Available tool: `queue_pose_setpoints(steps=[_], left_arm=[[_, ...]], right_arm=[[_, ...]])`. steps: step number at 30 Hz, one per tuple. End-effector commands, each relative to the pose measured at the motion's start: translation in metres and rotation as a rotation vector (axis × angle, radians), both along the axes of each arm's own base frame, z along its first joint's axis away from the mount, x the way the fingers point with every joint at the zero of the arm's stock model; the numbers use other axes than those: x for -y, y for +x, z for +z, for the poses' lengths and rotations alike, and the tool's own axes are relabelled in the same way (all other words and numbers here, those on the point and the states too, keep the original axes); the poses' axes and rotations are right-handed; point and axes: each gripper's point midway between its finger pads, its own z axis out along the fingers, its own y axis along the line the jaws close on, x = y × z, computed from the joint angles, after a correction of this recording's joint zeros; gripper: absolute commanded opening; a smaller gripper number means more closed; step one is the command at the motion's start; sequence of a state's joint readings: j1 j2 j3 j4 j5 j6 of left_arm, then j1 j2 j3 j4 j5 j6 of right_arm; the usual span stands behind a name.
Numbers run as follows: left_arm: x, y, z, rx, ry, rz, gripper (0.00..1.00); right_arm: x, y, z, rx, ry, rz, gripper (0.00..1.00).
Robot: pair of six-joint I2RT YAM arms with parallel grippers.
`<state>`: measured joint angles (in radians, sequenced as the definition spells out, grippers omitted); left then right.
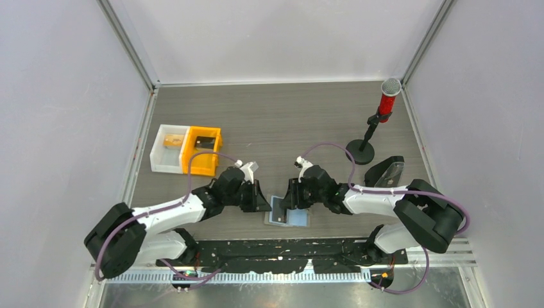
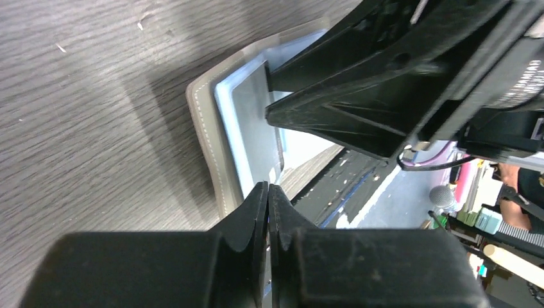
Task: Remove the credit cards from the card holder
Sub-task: Remove the credit card from the card holder.
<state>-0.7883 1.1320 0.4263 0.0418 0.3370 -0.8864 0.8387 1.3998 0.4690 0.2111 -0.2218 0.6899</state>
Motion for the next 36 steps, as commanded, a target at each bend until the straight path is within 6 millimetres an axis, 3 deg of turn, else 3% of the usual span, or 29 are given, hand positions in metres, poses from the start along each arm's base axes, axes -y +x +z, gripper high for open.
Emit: queue_pose_setpoints(steps=[1, 14, 28, 36], left_arm=[[0.021, 0.008, 0.009, 0.028, -0.052, -0.034, 0.03], [-0.005, 0.009, -0.053, -0.036, 0.139, 0.041, 0.0], [-0.012, 0.004, -0.064, -0.062, 0.167, 0.058, 0.0], [-0.011, 0.001, -0.066, -0.072, 0.166, 0.057, 0.0]], right_arm=[[-0.004, 0.003, 0.011, 0.048, 0.033, 0.01, 0.42], [-0.006, -0.002, 0.018, 0.061, 0.07, 0.051, 0.42], [0.006, 0.005, 0.0, 0.007, -0.002, -0.055, 0.41], [0.001, 0.006, 0.0, -0.013, 0.023, -0.069, 0.45]])
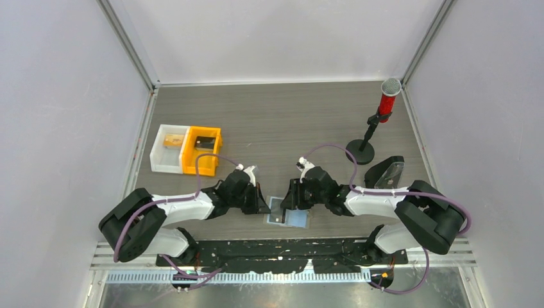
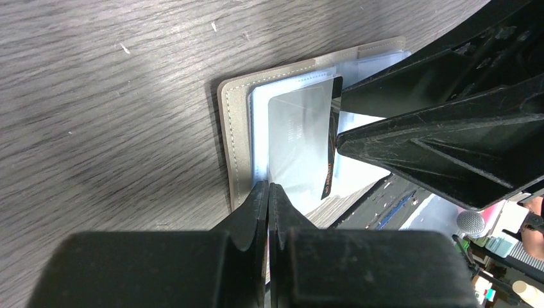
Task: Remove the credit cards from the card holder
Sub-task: Remove the credit card from the card holder.
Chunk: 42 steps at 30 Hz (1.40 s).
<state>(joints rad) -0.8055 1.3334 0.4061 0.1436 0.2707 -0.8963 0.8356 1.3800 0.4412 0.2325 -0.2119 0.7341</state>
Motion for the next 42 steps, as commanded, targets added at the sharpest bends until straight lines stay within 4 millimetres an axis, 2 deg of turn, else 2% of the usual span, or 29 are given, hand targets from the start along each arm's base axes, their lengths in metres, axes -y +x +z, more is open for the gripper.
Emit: queue_pose_setpoints(steps=[1, 7, 16, 27, 36, 42], left_arm=[[-0.009, -0.004, -0.014, -0.012, 0.052, 0.017, 0.0], [-0.006, -0.004, -0.015, -0.012, 0.052, 0.011, 0.0], [-0.006, -0.006, -0.023, -0.032, 0.083, 0.008, 0.0], [-0.017, -0.007, -0.029, -0.032, 0.132, 0.026, 0.0], [-0.012, -0.007, -0.03, -0.045, 0.124, 0.027, 0.0], [-0.006, -0.007, -0.021, -0.047, 0.093, 0.013, 0.0]], right_arm=[[-0.003, 0.006, -0.001, 0.001, 0.01, -0.023, 0.44], [-0.006, 0.006, 0.002, 0.018, 0.044, -0.014, 0.38], [-0.003, 0.01, 0.015, 0.081, 0.096, -0.017, 0.06], [0.014, 0.012, 0.017, 0.091, 0.115, -0.03, 0.05], [0.015, 0.01, 0.028, 0.086, 0.173, 0.001, 0.05], [0.035, 0.019, 0.032, 0.096, 0.135, -0.068, 0.05]])
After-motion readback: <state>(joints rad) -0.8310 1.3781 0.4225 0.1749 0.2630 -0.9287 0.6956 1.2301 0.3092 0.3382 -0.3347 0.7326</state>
